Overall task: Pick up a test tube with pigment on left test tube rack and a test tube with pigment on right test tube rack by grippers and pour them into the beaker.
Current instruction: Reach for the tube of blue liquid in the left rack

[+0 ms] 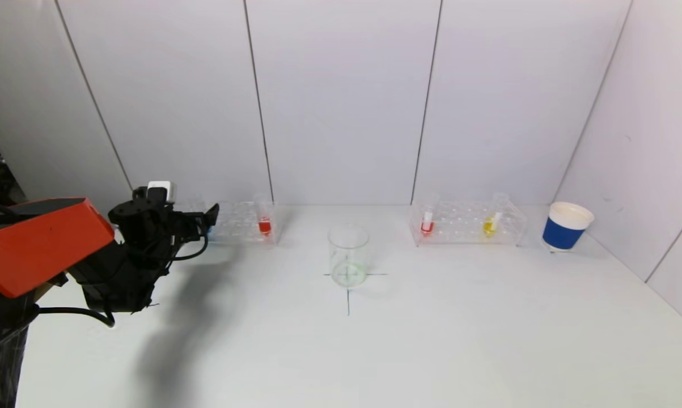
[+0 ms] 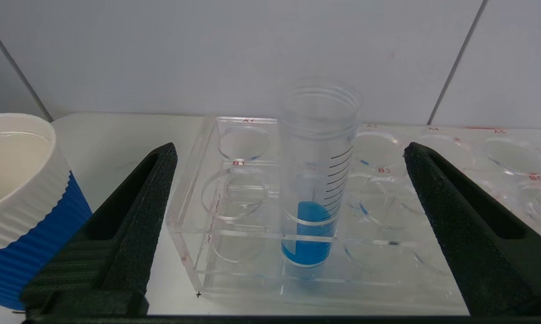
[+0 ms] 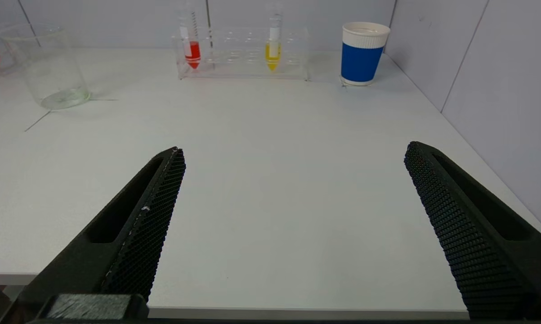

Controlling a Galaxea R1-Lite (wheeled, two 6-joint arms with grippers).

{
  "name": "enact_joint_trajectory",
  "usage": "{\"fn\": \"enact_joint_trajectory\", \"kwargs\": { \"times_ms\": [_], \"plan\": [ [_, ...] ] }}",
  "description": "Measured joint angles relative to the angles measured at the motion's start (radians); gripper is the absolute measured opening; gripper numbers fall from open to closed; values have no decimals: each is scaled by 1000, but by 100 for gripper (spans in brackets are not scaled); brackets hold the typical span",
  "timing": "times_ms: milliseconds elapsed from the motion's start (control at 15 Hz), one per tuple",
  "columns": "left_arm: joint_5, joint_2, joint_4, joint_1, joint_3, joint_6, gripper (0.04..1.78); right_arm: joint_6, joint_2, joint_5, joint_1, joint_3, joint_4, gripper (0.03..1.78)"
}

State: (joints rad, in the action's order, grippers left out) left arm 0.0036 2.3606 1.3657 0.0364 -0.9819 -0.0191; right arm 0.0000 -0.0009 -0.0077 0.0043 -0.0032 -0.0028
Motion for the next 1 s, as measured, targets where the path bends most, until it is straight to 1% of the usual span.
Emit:
{"fn": "enact_joint_trajectory", "kwargs": {
  "times_ms": [200, 1000],
  "plan": [
    [-1, 11, -24, 0, -34, 0, 176, 0, 0, 0, 0, 1, 0, 177],
    [0, 45, -32, -10, -93, 13, 176, 0, 0, 0, 0, 0, 0, 177]
  ]
}}
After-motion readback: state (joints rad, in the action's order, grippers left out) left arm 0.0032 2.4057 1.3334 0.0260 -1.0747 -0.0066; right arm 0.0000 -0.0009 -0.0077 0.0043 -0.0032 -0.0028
